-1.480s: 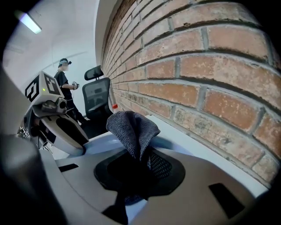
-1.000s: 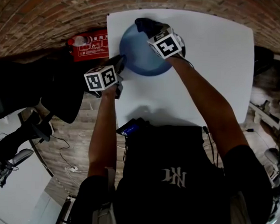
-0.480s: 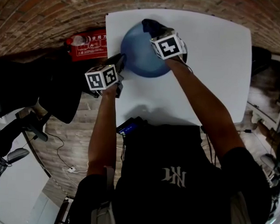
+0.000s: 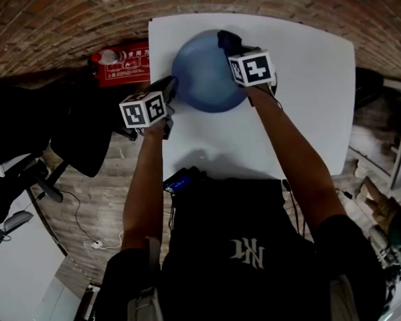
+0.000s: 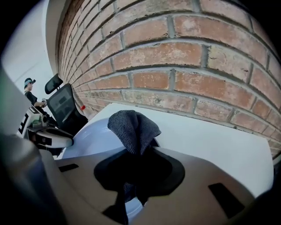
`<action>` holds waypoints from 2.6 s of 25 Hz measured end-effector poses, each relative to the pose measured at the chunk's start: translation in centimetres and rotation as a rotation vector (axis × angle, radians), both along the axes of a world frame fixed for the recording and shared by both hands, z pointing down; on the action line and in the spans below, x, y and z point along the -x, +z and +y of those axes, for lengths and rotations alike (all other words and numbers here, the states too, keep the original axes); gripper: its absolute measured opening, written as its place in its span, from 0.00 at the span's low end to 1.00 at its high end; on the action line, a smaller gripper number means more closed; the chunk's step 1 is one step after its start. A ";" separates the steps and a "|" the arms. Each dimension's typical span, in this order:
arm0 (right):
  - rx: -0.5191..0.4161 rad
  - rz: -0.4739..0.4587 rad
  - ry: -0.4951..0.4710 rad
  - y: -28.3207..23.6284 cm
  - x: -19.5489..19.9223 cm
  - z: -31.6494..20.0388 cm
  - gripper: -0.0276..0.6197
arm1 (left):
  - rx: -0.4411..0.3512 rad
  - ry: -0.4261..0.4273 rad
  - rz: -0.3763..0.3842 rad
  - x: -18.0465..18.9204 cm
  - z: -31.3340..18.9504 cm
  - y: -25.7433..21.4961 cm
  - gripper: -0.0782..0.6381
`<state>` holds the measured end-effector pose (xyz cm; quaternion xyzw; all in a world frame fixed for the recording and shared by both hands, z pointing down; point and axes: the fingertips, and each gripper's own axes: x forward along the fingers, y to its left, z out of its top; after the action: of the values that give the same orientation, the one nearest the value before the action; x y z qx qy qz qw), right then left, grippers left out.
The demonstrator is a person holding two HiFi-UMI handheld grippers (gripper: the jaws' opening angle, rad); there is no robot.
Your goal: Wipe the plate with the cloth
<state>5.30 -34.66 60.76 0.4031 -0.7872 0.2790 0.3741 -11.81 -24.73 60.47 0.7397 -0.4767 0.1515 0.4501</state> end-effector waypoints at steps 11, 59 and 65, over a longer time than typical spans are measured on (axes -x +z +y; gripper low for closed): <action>0.063 -0.429 -0.091 -5.3 11.3 3.4 0.18 | 0.006 -0.020 0.013 0.0 -0.2 0.0 0.18; -0.082 0.129 -0.219 1.0 2.5 1.1 0.18 | -0.024 -0.060 0.020 0.3 0.0 0.0 0.16; -0.096 0.188 -0.207 1.1 0.8 0.8 0.18 | -0.035 -0.068 -0.009 0.7 0.0 -0.3 0.16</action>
<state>4.51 -33.89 61.83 0.3615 -0.7986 0.1621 0.4531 -12.55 -24.74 60.19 0.7302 -0.5062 0.1312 0.4398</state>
